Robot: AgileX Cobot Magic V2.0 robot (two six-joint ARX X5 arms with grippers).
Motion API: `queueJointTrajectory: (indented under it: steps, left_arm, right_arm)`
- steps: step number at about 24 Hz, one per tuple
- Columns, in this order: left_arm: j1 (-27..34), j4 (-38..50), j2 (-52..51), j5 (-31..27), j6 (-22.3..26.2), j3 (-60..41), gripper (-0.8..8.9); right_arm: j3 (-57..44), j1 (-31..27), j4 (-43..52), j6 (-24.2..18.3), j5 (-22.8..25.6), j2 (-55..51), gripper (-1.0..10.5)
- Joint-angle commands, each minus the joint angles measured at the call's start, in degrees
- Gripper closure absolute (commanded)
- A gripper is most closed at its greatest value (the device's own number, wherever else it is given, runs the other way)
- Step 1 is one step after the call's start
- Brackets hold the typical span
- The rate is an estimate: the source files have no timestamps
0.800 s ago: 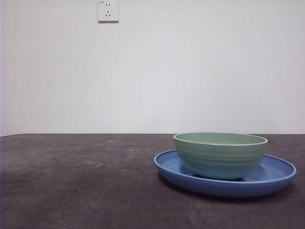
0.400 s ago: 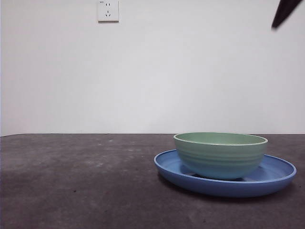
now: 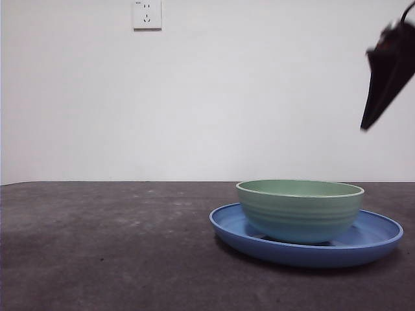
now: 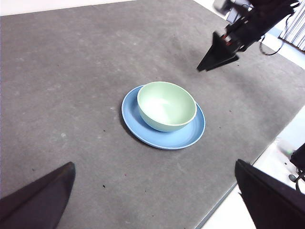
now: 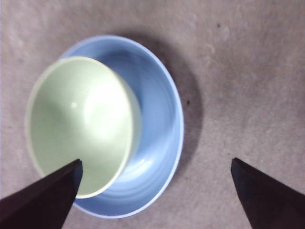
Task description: Place the green bowl on the blue plate
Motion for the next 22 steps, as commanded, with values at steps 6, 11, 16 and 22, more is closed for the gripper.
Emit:
queueJointTrajectory:
  steps: [6,11,16,22]
  left_arm:
    - [-0.3,0.8,0.3,0.0,-0.1,0.6,2.15]
    - [-0.3,0.8,0.3,0.0,-0.1,0.6,2.15]
    - [-0.3,0.8,0.3,0.0,-0.1,0.6,2.15]
    - [-0.3,0.8,0.3,0.0,-0.1,0.6,2.15]
  right_arm:
    - [1.0,0.1,4.8,-2.8,-0.3,10.2,4.8]
    - [1.0,0.8,8.3,-3.0,-0.5,14.8,6.2]
    - [1.0,2.4,9.1,-4.1,-3.0,18.2,6.9]
    - [1.0,3.7,9.1,-4.2,-0.2,19.3,7.7]
